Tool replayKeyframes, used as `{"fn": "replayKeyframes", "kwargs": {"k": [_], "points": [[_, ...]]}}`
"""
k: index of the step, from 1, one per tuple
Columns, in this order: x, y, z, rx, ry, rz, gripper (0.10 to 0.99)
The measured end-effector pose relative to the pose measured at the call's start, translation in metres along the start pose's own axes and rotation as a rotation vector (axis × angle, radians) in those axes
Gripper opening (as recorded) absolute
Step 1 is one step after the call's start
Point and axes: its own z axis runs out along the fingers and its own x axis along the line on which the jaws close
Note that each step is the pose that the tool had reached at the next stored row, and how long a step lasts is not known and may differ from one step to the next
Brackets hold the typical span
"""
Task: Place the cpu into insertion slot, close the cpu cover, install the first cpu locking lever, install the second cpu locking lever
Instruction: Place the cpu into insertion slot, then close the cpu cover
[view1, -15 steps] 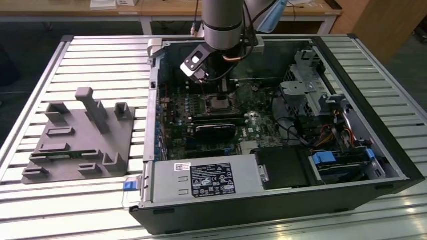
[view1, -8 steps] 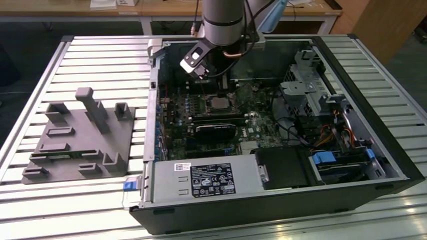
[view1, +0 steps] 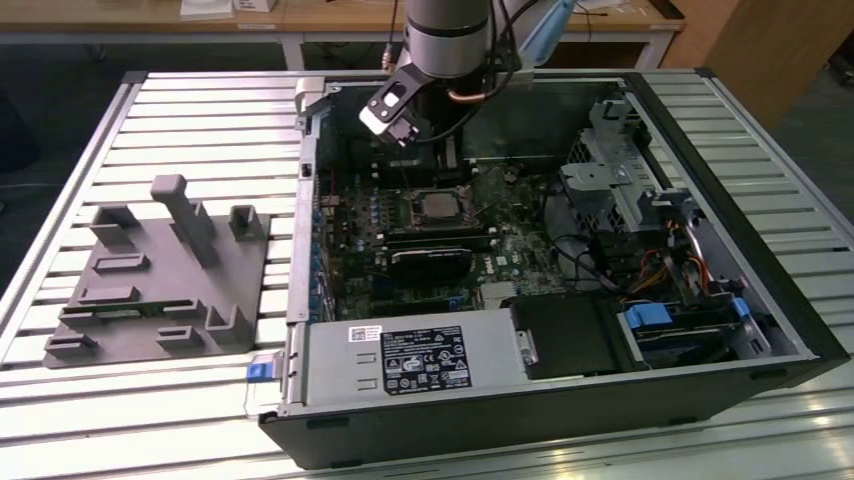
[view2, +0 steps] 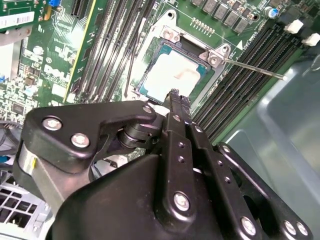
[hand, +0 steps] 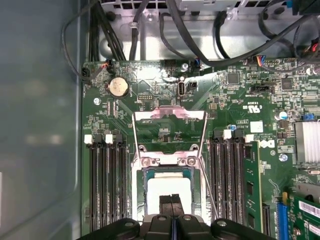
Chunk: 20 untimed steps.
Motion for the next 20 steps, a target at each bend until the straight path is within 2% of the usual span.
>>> {"fn": "replayKeyframes", "kwargs": {"k": [12,20], "points": [[0.0000,0.0000,-0.0009,0.000,0.0000,0.000,0.106],[0.0001,0.0006,-0.0089,0.000,0.0000,0.000,0.106]]}}
